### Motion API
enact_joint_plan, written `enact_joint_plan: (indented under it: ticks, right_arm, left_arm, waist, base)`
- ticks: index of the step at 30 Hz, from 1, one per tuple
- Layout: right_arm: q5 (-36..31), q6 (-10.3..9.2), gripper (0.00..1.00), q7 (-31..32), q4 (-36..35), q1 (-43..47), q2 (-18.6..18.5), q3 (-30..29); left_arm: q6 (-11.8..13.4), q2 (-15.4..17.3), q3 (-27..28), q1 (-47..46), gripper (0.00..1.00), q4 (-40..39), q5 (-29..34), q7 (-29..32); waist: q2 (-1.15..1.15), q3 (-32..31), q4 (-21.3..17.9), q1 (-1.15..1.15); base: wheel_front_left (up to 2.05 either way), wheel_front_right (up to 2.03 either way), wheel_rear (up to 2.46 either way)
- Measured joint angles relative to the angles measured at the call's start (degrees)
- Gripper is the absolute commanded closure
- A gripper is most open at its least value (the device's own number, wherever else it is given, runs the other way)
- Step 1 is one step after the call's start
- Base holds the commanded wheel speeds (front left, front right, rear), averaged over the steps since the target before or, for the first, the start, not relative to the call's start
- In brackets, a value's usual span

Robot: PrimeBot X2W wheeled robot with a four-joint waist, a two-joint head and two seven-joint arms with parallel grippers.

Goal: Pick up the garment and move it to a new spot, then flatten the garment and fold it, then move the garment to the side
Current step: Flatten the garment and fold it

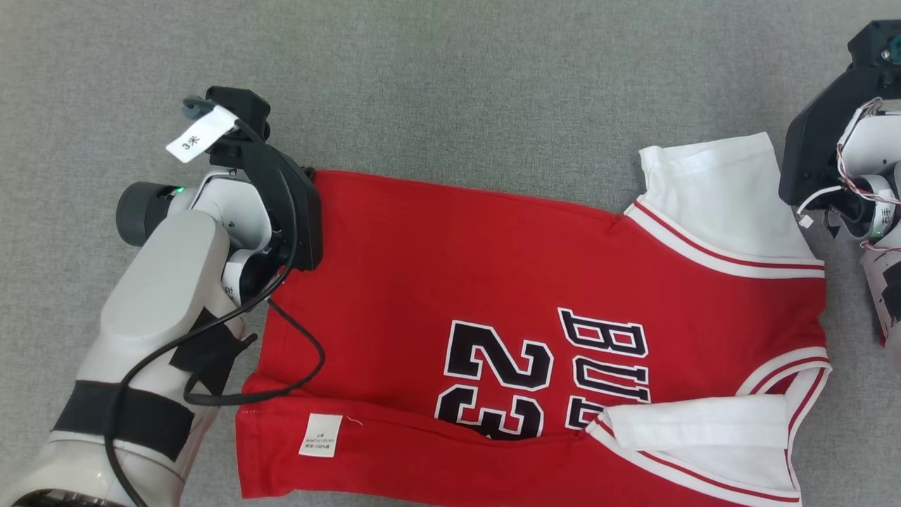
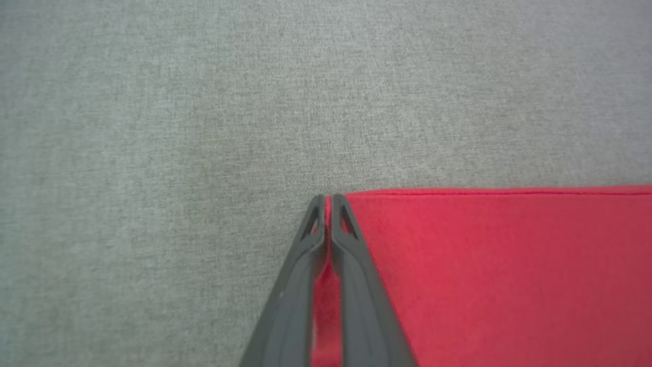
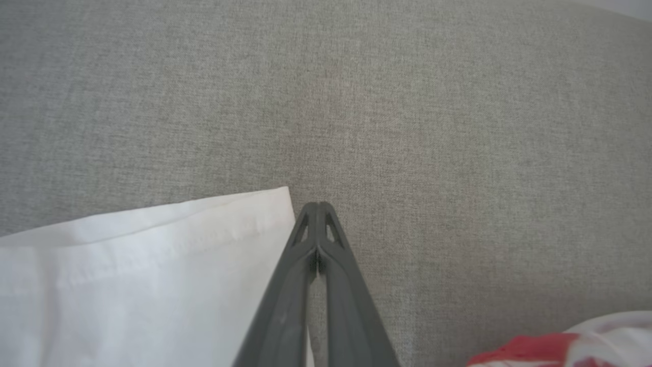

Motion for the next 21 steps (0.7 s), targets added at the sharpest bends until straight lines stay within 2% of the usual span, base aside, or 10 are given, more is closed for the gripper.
enact_joint_plan:
  ticks: [1,2,4,10,19,20,21]
  right_arm:
    - [0.10,0.00,1.00,-0.16,0.42,0.04,0.05,-0.12]
    - [0.18,0.00,0.87,-0.45,0.69,0.09,0.07,-0.20]
    - [0.20,0.08,0.00,-1.16,0.69,0.07,0.11,-0.31]
    - [1.03,0.33,0.00,-1.89,0.97,0.08,1.51,-0.23]
    - [0.96,0.66,0.01,-1.93,2.93,0.14,1.35,0.55]
    - [0.94,0.67,0.14,-1.92,3.03,0.14,1.32,0.57]
    - [0.94,0.79,0.17,-1.93,3.11,0.13,1.32,0.64]
  left_arm:
    - [-0.01,-0.07,-0.04,0.00,1.00,0.23,0.00,-0.01]
    - [-0.42,-0.11,-0.09,0.01,1.00,0.46,0.00,-0.19]
    - [-0.47,-0.09,-0.12,0.02,1.00,0.82,0.00,-0.43]
    - [-0.47,-0.38,-0.35,0.03,1.00,1.18,0.00,-0.93]
    - [-0.98,-0.82,-0.43,-0.10,1.00,1.42,0.00,-1.53]
    - [-1.00,-0.86,-0.44,-0.14,1.00,1.47,0.00,-1.54]
    - [-1.00,-0.89,-0.44,-0.16,1.00,1.55,0.00,-1.71]
  waist:
    - [0.00,-0.23,0.02,0.00]
    - [0.00,-0.44,0.05,0.00]
    - [0.00,-0.74,0.11,0.00]
    - [0.00,-0.71,0.29,0.00]
    - [-0.01,0.47,0.99,0.00]
    - [0.00,0.52,1.04,0.00]
    - [-0.01,0.55,1.06,0.00]
  base:
    - [0.00,0.00,0.00]
    - [0.00,0.00,0.00]
    - [0.00,0.00,0.00]
    - [0.00,0.00,0.00]
    - [0.00,0.00,0.00]
    - [0.00,0.00,0.00]
    - [0.00,0.00,0.00]
